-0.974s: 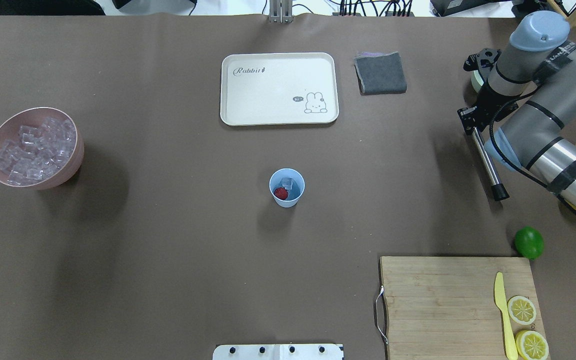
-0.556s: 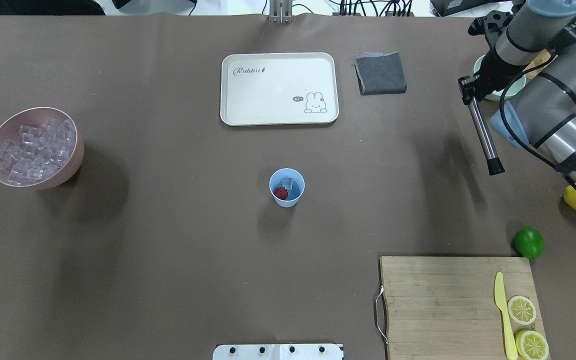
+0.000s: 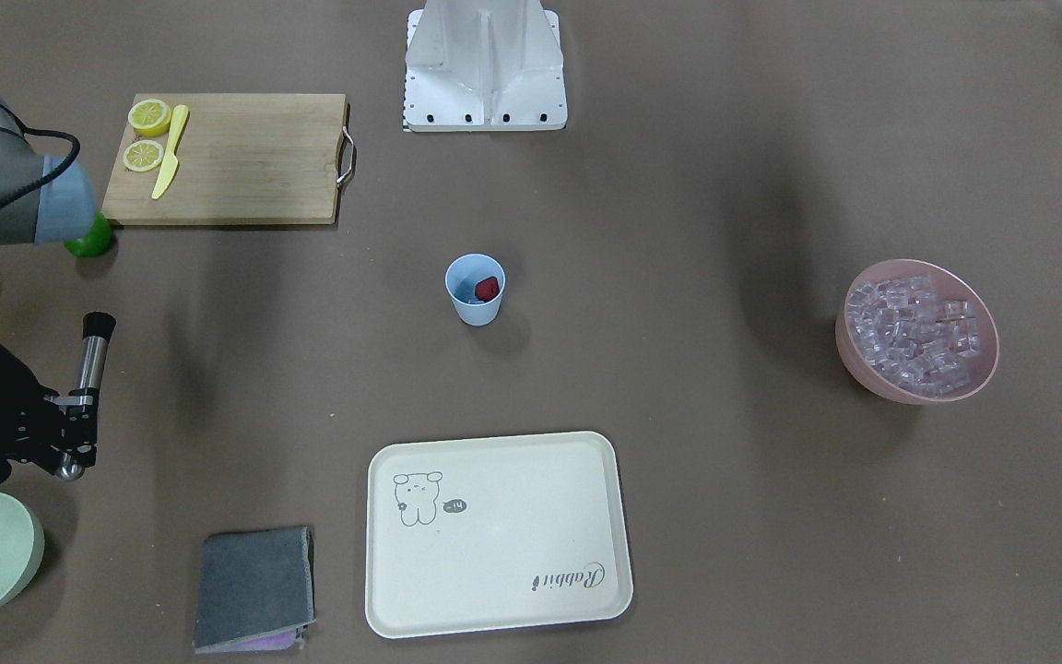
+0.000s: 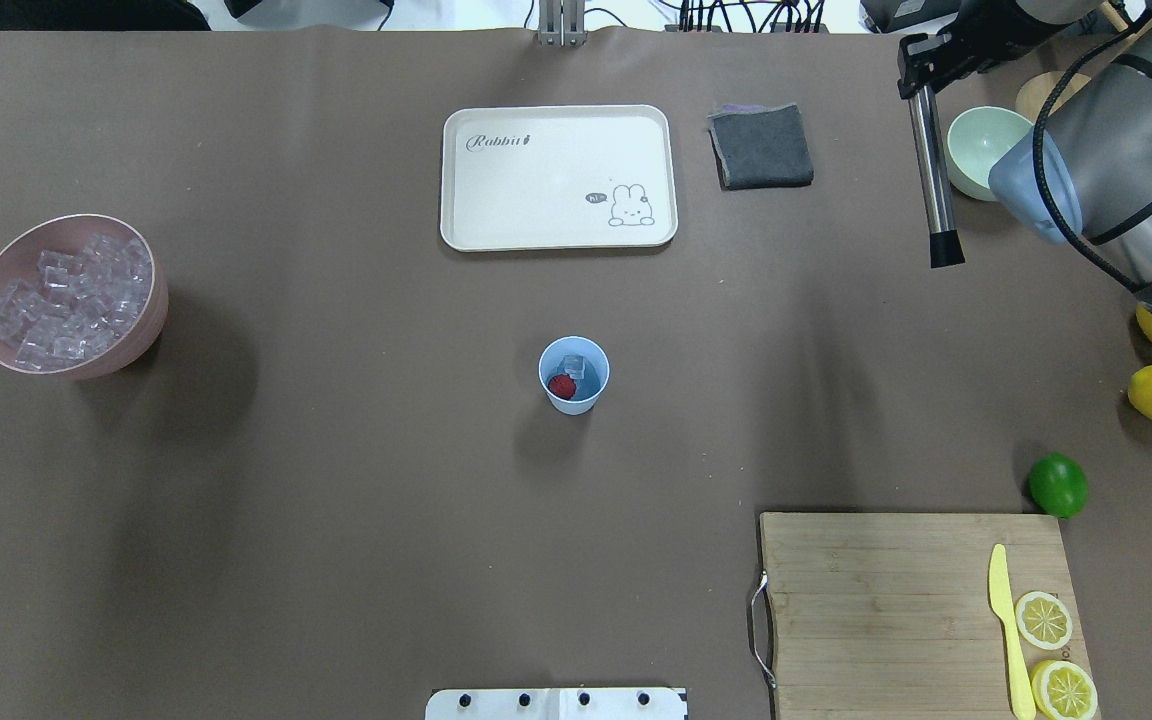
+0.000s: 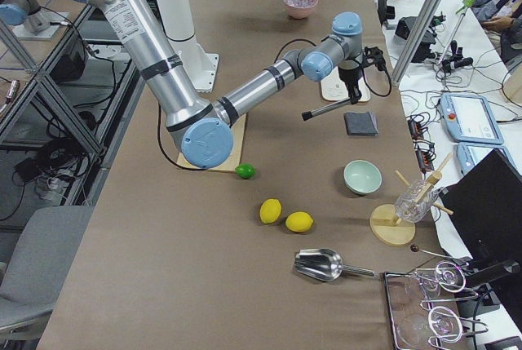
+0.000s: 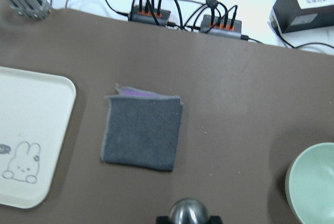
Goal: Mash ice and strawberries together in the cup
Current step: 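Lift the steel pestle upright and carry it toward the blue cup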
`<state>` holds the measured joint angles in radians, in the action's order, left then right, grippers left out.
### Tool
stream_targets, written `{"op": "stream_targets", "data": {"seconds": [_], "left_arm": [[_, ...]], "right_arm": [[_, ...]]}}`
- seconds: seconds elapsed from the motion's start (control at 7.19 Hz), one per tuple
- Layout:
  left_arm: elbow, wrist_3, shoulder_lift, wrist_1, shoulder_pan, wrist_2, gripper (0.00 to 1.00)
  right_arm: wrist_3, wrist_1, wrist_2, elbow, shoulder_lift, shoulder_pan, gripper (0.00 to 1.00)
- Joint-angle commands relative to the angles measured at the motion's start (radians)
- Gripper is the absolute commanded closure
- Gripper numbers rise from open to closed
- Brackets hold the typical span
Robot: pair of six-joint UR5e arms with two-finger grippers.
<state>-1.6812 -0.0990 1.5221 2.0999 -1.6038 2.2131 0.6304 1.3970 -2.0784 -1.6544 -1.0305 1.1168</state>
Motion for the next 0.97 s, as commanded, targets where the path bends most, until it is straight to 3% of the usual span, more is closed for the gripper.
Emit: {"op": "stream_targets", "data": {"seconds": [0.0,0.42,0.7,0.83], "left_arm": [[0.009,0.001,-0.005,-0.003,0.004,0.0,0.03],[0.035,0.004,-0.005,-0.004,0.031,0.008,0.03],[0.054,0.004,-0.007,-0.008,0.033,0.068,0.03],[0.07,0.002,-0.007,-0.006,0.033,0.069,0.03]], "right_arm": [[0.107,-0.015,0.082,-0.09,0.042,0.004,1.0],[0.295,-0.272,0.22,-0.093,0.046,-0.053,1.0],[0.38,-0.474,0.465,-0.091,0.041,-0.191,1.0],[0.391,-0.51,0.582,-0.1,0.041,-0.269,1.0]]}}
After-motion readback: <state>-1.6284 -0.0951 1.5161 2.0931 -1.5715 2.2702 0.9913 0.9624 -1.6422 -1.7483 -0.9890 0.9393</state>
